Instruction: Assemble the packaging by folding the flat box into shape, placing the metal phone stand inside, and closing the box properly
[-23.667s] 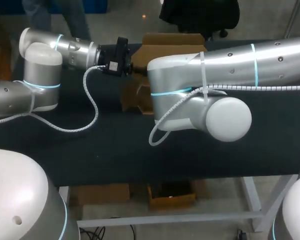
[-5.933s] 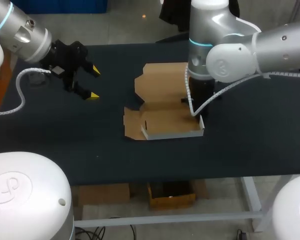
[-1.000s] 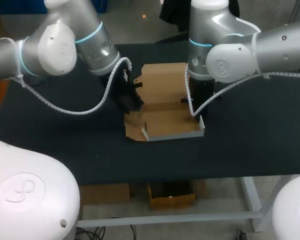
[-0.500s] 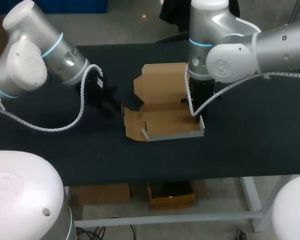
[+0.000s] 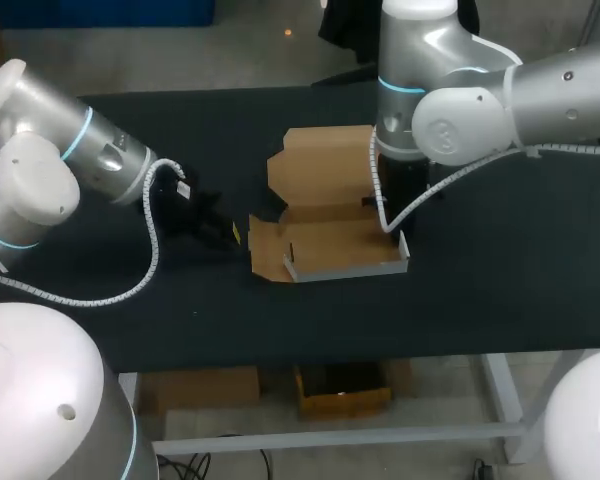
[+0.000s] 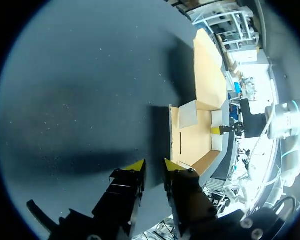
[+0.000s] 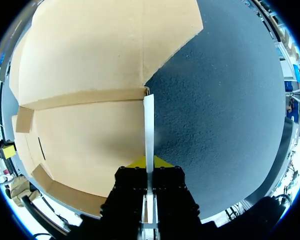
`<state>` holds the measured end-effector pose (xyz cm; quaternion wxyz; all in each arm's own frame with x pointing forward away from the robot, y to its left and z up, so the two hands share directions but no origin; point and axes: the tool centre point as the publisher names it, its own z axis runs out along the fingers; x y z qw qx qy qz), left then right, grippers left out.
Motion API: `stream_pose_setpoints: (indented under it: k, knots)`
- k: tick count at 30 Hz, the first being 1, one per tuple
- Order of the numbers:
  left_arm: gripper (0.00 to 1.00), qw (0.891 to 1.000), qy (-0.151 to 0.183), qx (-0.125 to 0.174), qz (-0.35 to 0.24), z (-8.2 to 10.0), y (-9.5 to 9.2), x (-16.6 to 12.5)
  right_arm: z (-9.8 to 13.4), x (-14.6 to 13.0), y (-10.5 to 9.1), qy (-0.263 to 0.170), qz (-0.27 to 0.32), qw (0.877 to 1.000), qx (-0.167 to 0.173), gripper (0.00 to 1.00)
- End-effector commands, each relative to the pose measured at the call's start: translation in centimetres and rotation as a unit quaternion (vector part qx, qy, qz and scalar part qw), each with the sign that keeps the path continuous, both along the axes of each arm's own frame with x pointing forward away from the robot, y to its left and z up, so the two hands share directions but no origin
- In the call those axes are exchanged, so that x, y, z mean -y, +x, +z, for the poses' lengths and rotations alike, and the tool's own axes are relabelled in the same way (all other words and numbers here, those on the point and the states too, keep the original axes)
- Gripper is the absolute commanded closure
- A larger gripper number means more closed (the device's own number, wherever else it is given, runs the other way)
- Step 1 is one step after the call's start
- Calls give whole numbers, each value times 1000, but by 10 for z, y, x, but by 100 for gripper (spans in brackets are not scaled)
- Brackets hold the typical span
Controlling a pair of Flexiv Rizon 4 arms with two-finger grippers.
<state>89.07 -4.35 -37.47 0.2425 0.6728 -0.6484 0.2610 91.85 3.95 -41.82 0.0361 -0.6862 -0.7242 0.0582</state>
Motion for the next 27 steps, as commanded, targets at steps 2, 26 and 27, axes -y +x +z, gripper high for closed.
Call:
stream_pose_setpoints:
  k: [2, 26, 27]
  knots:
    - [78, 1000, -20, 3, -10, -11, -2, 13, 0, 0, 0, 0, 0, 1000, -1, 100]
    - [75, 997, -65, 23, -30, 0, -6, 60, 0, 0, 0, 0, 0, 1000, -1, 100]
    - [75, 997, -66, 23, -30, 0, -6, 60, 0, 0, 0, 0, 0, 1000, -1, 100]
